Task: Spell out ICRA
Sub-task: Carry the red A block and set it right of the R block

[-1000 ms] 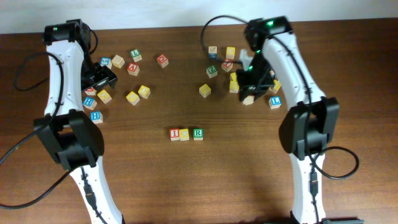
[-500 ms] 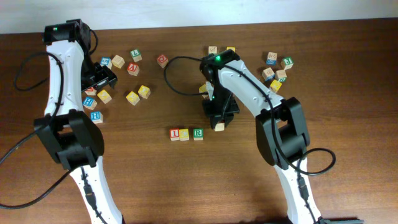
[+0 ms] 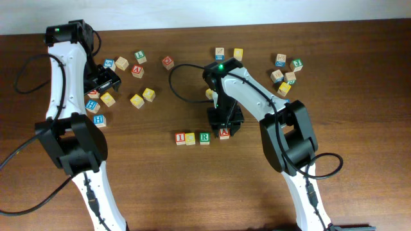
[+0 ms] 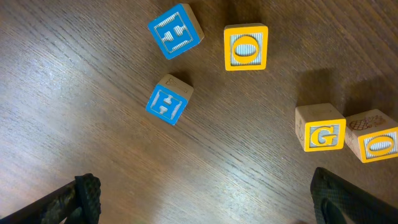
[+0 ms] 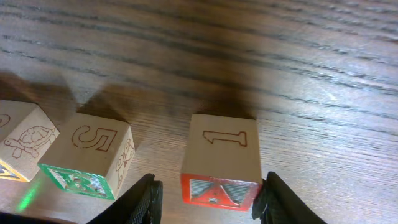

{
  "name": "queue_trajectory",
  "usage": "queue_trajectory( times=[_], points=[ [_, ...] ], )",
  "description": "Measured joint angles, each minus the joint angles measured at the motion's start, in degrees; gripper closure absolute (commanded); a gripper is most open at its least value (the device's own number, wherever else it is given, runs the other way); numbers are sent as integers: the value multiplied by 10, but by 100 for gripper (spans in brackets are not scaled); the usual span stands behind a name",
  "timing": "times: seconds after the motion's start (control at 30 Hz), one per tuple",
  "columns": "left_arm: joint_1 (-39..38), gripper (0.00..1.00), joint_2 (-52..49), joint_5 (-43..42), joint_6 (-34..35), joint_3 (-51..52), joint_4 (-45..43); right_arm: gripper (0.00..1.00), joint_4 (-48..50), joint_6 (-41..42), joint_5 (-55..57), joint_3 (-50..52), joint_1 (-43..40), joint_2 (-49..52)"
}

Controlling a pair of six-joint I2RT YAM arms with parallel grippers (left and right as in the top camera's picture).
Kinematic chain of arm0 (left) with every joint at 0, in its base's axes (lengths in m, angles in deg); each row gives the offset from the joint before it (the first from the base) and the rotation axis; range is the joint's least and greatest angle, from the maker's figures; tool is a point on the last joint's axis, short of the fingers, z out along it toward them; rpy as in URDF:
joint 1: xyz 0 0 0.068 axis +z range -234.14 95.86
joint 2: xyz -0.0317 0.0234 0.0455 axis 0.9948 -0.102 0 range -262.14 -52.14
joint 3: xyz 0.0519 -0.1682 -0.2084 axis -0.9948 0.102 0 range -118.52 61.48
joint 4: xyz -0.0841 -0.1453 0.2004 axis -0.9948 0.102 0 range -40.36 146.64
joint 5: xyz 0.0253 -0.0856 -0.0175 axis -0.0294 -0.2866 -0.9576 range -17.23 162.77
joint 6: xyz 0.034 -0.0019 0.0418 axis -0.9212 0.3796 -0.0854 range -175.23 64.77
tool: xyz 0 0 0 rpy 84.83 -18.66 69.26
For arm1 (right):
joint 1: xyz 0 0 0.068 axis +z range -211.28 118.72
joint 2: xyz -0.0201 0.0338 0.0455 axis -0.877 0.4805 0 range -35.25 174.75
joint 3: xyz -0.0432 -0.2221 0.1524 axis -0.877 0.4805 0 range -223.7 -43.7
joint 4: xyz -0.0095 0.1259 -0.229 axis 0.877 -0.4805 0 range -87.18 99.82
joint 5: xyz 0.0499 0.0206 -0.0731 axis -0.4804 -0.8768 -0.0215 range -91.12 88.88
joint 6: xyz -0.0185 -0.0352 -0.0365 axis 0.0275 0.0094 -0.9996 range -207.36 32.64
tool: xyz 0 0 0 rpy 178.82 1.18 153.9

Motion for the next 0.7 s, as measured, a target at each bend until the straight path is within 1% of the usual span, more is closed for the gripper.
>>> queue_trajectory(
  times=[0.17, 0.33, 0.4, 0.47, 0.5, 0.53, 0.67, 0.7],
  points=[
    [0, 1, 0, 0, 0, 0, 0, 70, -2, 2, -2, 0, 4, 0],
    [0, 1, 0, 0, 0, 0, 0, 72, -26, 2, -2, 0, 4, 0],
    [0, 1, 0, 0, 0, 0, 0, 75, -32, 1, -2, 0, 4, 0],
    [0, 1, 0, 0, 0, 0, 0, 76, -35, 1, -2, 0, 4, 0],
    [0, 1, 0, 0, 0, 0, 0, 75, -38, 1, -2, 0, 4, 0],
    [0, 1, 0, 0, 0, 0, 0, 68, -44, 1, -2, 0, 4, 0],
    [0, 1, 0, 0, 0, 0, 0, 56, -49, 0, -4, 0, 4, 0],
    [0, 1, 0, 0, 0, 0, 0, 54, -49, 0, -4, 0, 4, 0]
  ],
)
